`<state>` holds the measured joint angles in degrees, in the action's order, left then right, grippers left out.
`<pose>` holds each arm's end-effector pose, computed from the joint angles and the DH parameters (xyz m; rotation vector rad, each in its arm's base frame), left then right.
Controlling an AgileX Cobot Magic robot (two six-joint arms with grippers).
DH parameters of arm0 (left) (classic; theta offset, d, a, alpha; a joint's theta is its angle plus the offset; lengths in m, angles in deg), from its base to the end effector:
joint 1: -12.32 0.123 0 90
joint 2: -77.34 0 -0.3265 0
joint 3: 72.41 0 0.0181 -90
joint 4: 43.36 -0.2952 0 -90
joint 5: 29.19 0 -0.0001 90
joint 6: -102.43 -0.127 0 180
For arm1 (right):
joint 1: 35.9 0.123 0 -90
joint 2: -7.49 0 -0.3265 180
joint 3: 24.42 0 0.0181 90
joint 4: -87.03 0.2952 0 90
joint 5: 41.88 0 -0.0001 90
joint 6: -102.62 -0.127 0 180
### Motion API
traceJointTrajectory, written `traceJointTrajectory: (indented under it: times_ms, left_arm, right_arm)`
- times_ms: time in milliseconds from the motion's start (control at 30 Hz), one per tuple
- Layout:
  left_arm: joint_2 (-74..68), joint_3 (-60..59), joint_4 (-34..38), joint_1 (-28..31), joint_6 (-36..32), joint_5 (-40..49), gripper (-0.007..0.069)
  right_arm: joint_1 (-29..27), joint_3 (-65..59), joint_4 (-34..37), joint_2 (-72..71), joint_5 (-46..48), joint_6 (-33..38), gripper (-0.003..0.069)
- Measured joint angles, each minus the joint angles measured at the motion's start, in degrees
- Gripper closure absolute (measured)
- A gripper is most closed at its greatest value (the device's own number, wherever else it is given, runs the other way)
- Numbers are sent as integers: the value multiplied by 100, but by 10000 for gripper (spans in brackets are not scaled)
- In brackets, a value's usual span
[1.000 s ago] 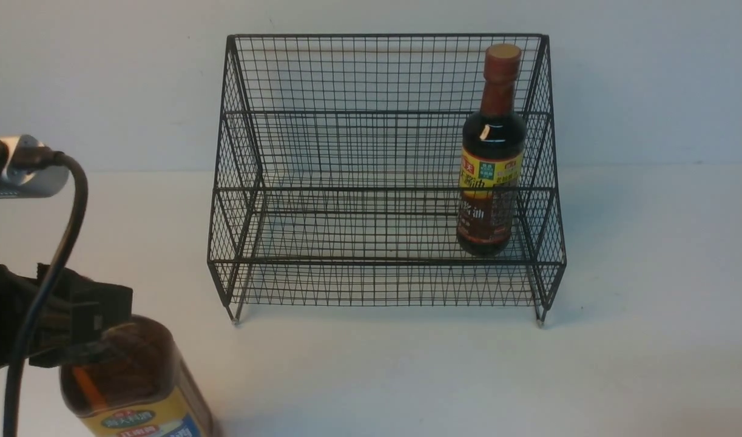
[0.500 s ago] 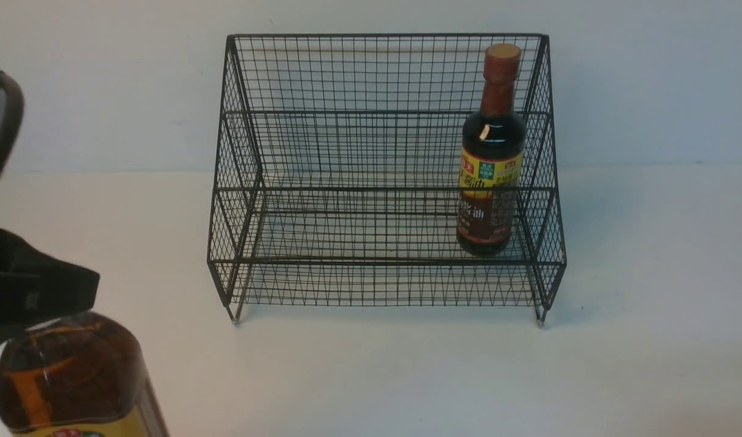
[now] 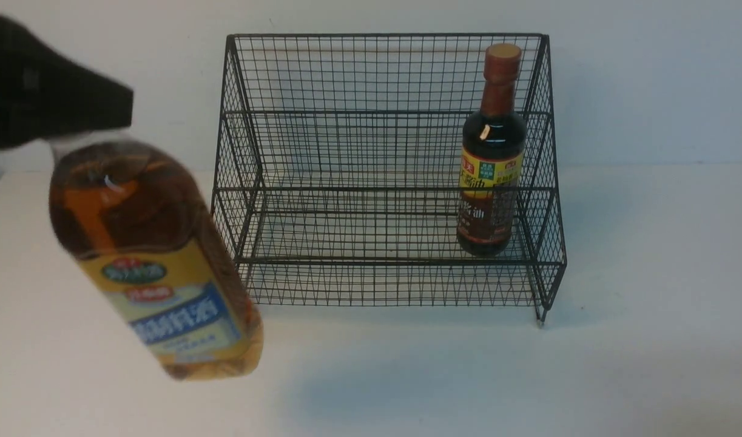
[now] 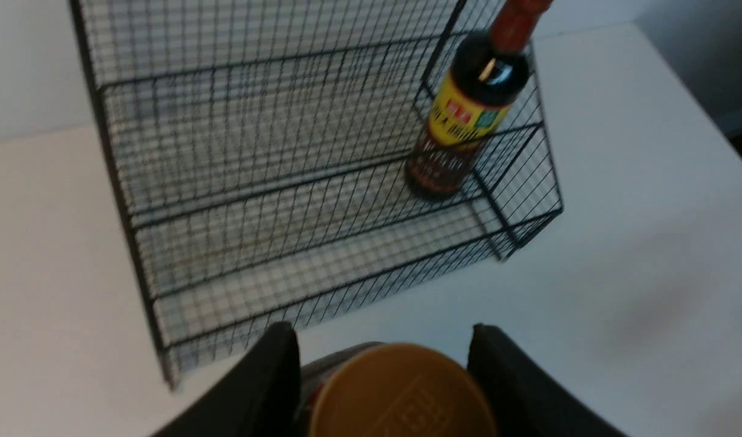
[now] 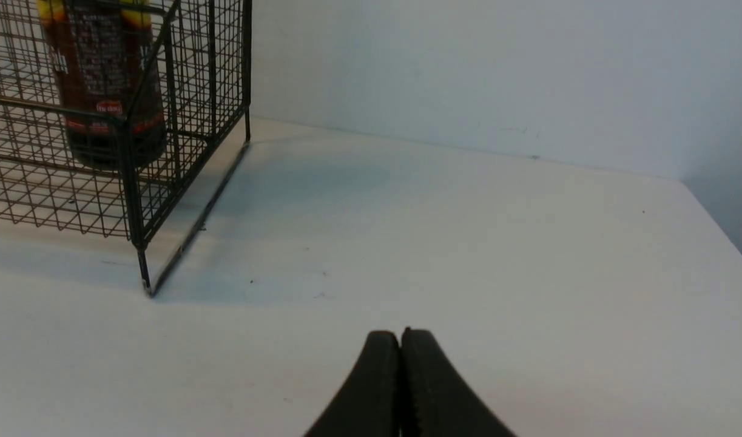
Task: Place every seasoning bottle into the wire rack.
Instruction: Use the left arm to put the condiment bottle back on the shelf
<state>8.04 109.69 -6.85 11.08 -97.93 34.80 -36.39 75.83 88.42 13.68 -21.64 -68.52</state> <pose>0.2350 -0.0730 0.4964 0.3813 2.1150 -0.6053 0.0905 0.0003 0.1617 -0.1201 1.8501 -0.0899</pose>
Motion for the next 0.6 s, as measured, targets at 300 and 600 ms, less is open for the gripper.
traceJointTrajectory:
  times_ms: [300, 600]
  left_arm:
    - [-1352, 1219, 1070, 0, -1282, -205, 304]
    - [-2516, 2608, 1529, 0, -1573, -504, 304]
  right_arm:
    - [0, 0, 0, 0, 0, 0, 673]
    - [0, 0, 5, 0, 0, 0, 673]
